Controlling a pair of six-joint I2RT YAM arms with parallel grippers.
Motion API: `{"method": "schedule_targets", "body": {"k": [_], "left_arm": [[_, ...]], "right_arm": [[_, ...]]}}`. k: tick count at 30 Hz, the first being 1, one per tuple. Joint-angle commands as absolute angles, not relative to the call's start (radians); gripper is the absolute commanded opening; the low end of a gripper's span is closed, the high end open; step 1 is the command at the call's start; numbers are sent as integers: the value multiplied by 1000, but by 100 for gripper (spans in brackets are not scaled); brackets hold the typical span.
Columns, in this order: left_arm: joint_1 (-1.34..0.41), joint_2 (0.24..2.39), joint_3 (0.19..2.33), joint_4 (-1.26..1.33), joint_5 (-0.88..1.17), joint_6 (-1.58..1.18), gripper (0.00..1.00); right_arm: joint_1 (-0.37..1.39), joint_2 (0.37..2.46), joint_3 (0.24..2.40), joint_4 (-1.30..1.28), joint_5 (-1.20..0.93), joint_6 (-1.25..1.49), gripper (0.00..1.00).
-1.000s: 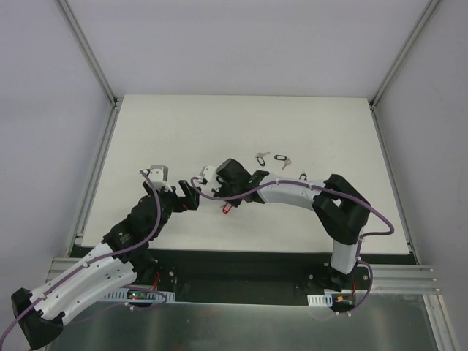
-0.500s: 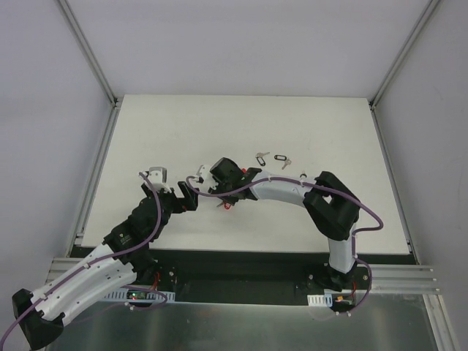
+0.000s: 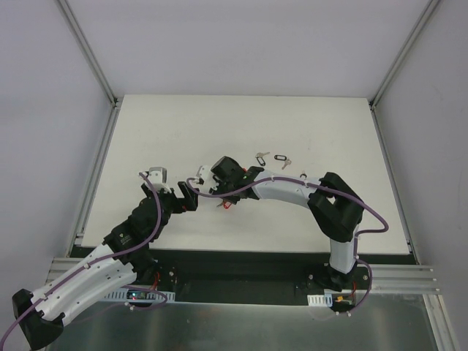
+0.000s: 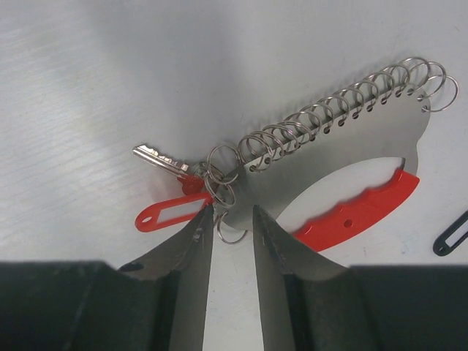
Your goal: Put the keys on the keyring
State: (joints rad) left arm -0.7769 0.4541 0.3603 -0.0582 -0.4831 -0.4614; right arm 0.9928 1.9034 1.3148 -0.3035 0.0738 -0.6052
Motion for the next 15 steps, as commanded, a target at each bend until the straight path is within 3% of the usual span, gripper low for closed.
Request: {"method": "schedule_targets", "body": {"k": [1,15], "left_arm": [[-764,446,356,-61,-512,-459,95],[-765,457,350,-64,-520,-459,95]], "right_arm": [[994,1867,1365,-328,14,-676,31],[996,1920,1416,-368,-64,-722,29]]}}
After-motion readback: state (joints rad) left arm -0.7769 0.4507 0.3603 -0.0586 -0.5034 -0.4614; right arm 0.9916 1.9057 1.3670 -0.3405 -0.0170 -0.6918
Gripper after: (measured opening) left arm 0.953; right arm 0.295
